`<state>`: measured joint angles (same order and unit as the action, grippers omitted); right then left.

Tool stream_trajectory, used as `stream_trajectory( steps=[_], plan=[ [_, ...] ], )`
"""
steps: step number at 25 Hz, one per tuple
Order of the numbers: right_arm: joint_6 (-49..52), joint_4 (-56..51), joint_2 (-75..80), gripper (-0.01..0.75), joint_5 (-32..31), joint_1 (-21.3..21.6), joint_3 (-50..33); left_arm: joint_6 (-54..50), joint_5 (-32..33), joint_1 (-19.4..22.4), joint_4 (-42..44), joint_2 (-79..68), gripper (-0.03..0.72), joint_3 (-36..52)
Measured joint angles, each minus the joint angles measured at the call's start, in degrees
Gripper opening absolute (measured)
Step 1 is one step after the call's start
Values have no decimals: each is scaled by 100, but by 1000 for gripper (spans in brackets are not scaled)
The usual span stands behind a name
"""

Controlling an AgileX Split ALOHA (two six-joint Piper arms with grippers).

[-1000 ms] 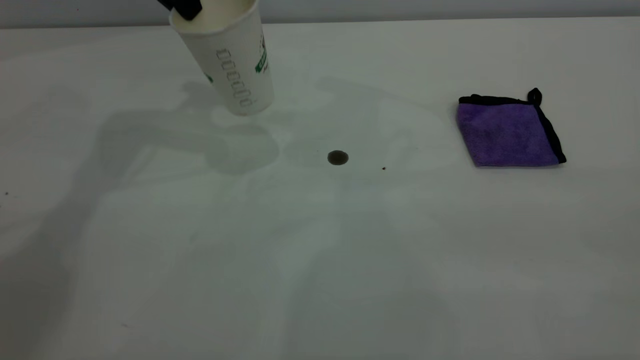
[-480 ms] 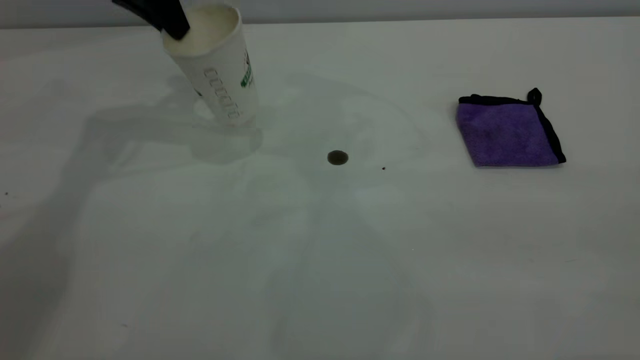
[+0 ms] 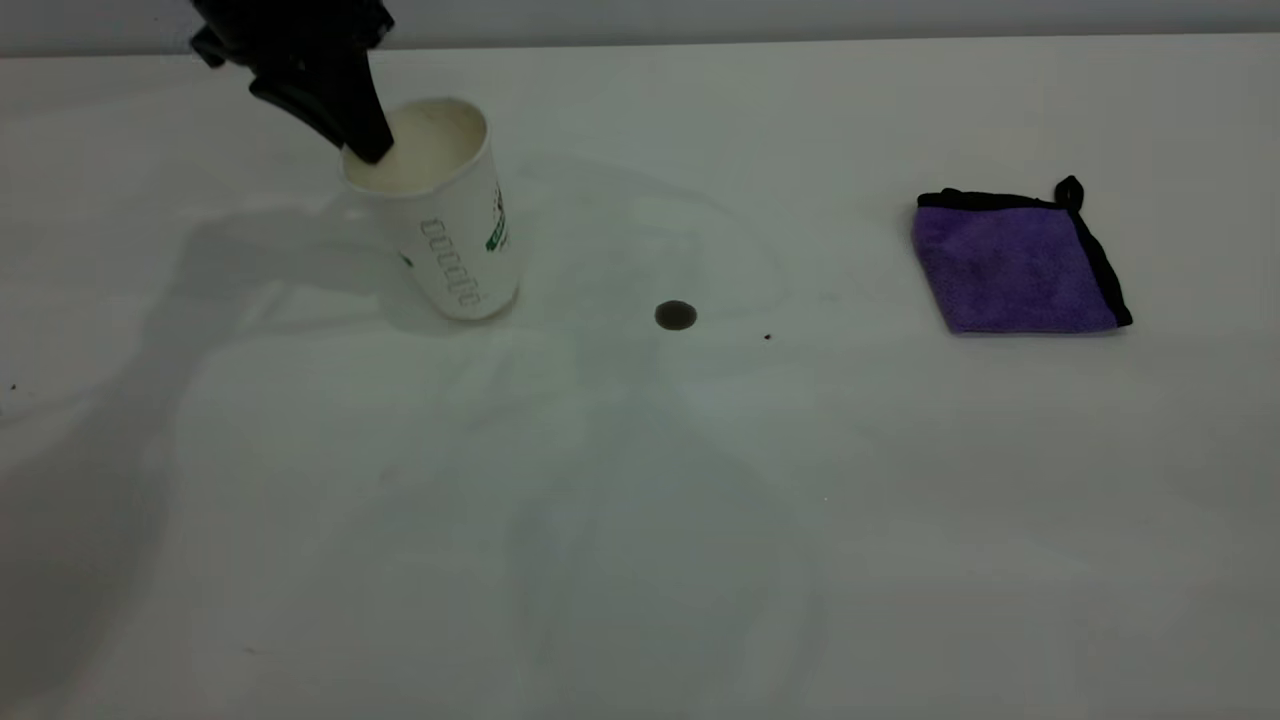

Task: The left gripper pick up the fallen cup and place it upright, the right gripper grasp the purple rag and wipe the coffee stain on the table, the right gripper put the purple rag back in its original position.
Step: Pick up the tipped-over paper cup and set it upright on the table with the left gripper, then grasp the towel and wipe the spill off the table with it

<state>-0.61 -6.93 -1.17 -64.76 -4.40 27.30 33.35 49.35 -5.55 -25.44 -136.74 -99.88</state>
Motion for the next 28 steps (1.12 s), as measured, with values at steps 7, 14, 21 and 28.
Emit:
stream_trajectory(
  steps=[7, 14, 21, 28],
  plan=[
    [0, 0, 0, 524, 0, 0, 0, 0, 0, 0, -23, -19, 100, 0],
    [0, 0, 0, 524, 0, 0, 0, 23, 0, 0, -330, -19, 381, 0],
    [0, 0, 0, 524, 0, 0, 0, 122, 279, 0, -400, 227, 507, 0],
    [0, 0, 0, 524, 0, 0, 0, -84, 886, 0, -411, 1348, 512, 0]
  ],
)
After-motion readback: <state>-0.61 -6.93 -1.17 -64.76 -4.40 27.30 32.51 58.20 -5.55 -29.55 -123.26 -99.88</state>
